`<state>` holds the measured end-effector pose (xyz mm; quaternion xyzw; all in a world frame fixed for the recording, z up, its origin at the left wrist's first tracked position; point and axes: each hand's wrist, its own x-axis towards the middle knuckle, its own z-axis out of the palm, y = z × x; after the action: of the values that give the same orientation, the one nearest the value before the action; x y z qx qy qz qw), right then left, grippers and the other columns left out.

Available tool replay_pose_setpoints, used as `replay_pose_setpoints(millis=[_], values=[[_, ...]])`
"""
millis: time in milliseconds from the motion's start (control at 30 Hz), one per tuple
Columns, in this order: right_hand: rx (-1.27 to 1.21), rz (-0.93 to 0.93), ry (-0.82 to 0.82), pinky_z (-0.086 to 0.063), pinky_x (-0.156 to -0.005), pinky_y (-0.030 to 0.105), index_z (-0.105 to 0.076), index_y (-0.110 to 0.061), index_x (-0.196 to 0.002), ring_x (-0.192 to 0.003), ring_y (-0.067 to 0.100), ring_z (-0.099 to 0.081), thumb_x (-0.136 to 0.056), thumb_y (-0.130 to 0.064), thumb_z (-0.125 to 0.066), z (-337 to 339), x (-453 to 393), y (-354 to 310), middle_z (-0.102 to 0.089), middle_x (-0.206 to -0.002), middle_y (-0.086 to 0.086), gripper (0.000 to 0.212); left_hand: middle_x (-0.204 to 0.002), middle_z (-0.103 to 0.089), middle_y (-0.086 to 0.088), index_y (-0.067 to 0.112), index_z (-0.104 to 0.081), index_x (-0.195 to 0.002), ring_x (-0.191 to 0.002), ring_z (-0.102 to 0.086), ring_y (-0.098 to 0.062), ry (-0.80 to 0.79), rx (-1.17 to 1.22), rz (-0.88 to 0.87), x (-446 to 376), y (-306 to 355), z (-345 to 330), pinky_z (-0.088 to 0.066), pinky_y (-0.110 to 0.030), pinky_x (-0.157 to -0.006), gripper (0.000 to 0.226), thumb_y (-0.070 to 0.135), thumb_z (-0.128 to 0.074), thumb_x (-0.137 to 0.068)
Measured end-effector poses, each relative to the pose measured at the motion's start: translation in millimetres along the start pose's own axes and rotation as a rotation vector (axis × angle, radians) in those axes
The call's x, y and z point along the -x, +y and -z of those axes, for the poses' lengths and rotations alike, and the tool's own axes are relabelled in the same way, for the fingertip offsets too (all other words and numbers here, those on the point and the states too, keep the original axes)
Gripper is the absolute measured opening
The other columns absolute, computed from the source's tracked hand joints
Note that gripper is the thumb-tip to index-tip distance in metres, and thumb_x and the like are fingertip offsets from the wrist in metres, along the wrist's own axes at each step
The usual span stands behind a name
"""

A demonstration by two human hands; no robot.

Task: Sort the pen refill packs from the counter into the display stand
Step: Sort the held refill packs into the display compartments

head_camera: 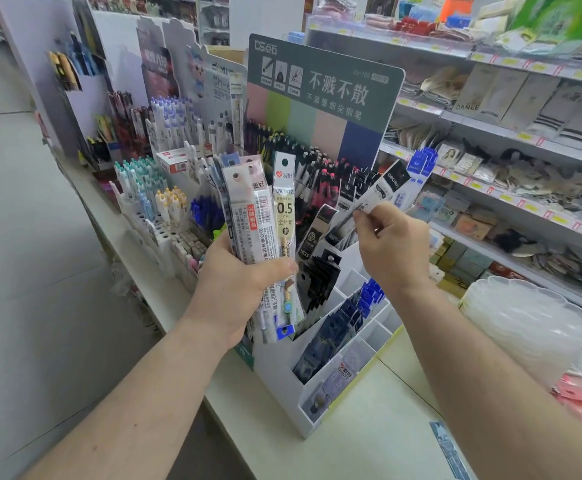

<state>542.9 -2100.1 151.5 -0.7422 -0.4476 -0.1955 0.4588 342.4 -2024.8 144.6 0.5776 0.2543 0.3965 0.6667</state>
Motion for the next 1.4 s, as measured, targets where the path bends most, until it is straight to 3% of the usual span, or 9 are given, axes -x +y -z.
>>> replay_pose_setpoints(millis=[233,367,667,867,1000,1100,1167,1267,1400], values=[[0.156,0.127,0.013,-0.038,-0.047,0.029,-0.056,-0.003,-0.065,-0.046,0.031,-0.047,-0.092,-0.023,-0.062,3.1,-5.9,5.7,-0.053,-0.051,0.006,0.034,-0.101,-0.076,0.001,0.013,-0.067,-0.113,-0.093,-0.073,-0.018,-0.026,0.01,-0.02,2.8,0.8,3.7,-0.059,-0.029,-0.072,0.054,0.01,-0.076,-0.06],[0.211,0.155,-0.046,-0.03,-0.052,0.026,-0.042,-0.018,-0.061,-0.047,0.026,-0.039,-0.09,-0.016,-0.067,2.7,-6.7,0.8,-0.04,-0.051,-0.003,0.038,-0.1,-0.076,0.001,0.016,-0.069,-0.11,-0.093,-0.073,-0.018,-0.036,0.014,-0.017,4.4,-0.1,3.7,-0.059,-0.029,-0.072,0.05,0.009,-0.076,-0.06],[0.222,-0.145,-0.415,-0.056,-0.063,0.038,-0.066,-0.011,-0.07,-0.063,0.028,-0.059,-0.093,-0.027,-0.064,-9.4,-9.0,-3.6,-0.061,-0.061,0.003,0.028,-0.103,-0.076,-0.001,0.018,-0.07,-0.108,-0.097,-0.072,-0.021,-0.047,0.007,0.01,8.3,1.7,1.4,-0.058,-0.041,-0.082,0.049,0.009,-0.077,-0.061],[0.224,-0.259,-0.497,-0.057,-0.066,0.036,-0.069,-0.01,-0.073,-0.07,0.025,-0.062,-0.093,-0.03,-0.065,-15.7,-10.3,-6.5,-0.064,-0.067,0.003,0.029,-0.099,-0.076,-0.001,0.019,-0.07,-0.103,-0.093,-0.073,-0.02,-0.096,0.03,-0.009,11.6,6.5,-5.6,-0.059,-0.03,-0.073,0.043,0.007,-0.075,-0.062],[0.128,-0.356,-0.532,-0.059,-0.071,0.039,-0.073,-0.011,-0.077,-0.069,0.022,-0.065,-0.092,-0.032,-0.069,-4.9,-8.6,-12.4,-0.069,-0.07,0.003,0.026,-0.103,-0.076,-0.002,0.018,-0.07,-0.108,-0.097,-0.072,-0.02,-0.149,0.032,-0.005,15.9,8.0,-12.1,-0.06,-0.033,-0.076,0.046,0.007,-0.075,-0.064],[0.025,-0.368,-0.386,-0.056,-0.066,0.035,-0.076,-0.012,-0.084,-0.062,0.016,-0.064,-0.093,-0.03,-0.065,19.0,-3.6,-24.4,-0.07,-0.07,-0.001,0.023,-0.105,-0.076,-0.005,0.015,-0.068,-0.112,-0.099,-0.072,-0.023,-0.195,0.044,0.011,19.1,9.9,-18.3,-0.059,-0.036,-0.08,0.049,0.007,-0.075,-0.064],[-0.282,-0.496,-0.304,-0.046,-0.053,0.029,-0.074,-0.008,-0.082,-0.048,0.013,-0.05,-0.095,-0.032,-0.063,42.3,4.3,-36.2,-0.06,-0.058,-0.001,0.03,-0.103,-0.076,-0.007,0.014,-0.069,-0.11,-0.098,-0.072,-0.024,-0.235,0.066,0.028,20.5,9.6,-24.6,-0.059,-0.034,-0.078,0.047,0.006,-0.075,-0.064],[-0.704,-0.647,-0.451,-0.032,-0.044,0.024,-0.072,-0.013,-0.084,-0.044,0.012,-0.038,-0.093,-0.038,-0.065,70.9,23.9,-54.3,-0.052,-0.057,0.002,0.028,-0.103,-0.076,-0.009,0.011,-0.069,-0.111,-0.097,-0.072,-0.026,-0.29,0.035,0.059,23.1,8.8,-39.0,-0.06,-0.036,-0.081,0.047,0.0,-0.078,-0.066],[-0.601,-0.536,-0.443,-0.028,-0.045,0.026,-0.068,-0.003,-0.071,-0.052,0.018,-0.037,-0.085,-0.017,-0.074,75.8,48.1,-51.8,-0.053,-0.06,0.008,0.021,-0.106,-0.075,-0.007,0.011,-0.067,-0.118,-0.1,-0.072,-0.024,-0.327,-0.006,0.103,28.4,5.6,-56.2,-0.059,-0.038,-0.084,0.047,-0.009,-0.075,-0.076]])
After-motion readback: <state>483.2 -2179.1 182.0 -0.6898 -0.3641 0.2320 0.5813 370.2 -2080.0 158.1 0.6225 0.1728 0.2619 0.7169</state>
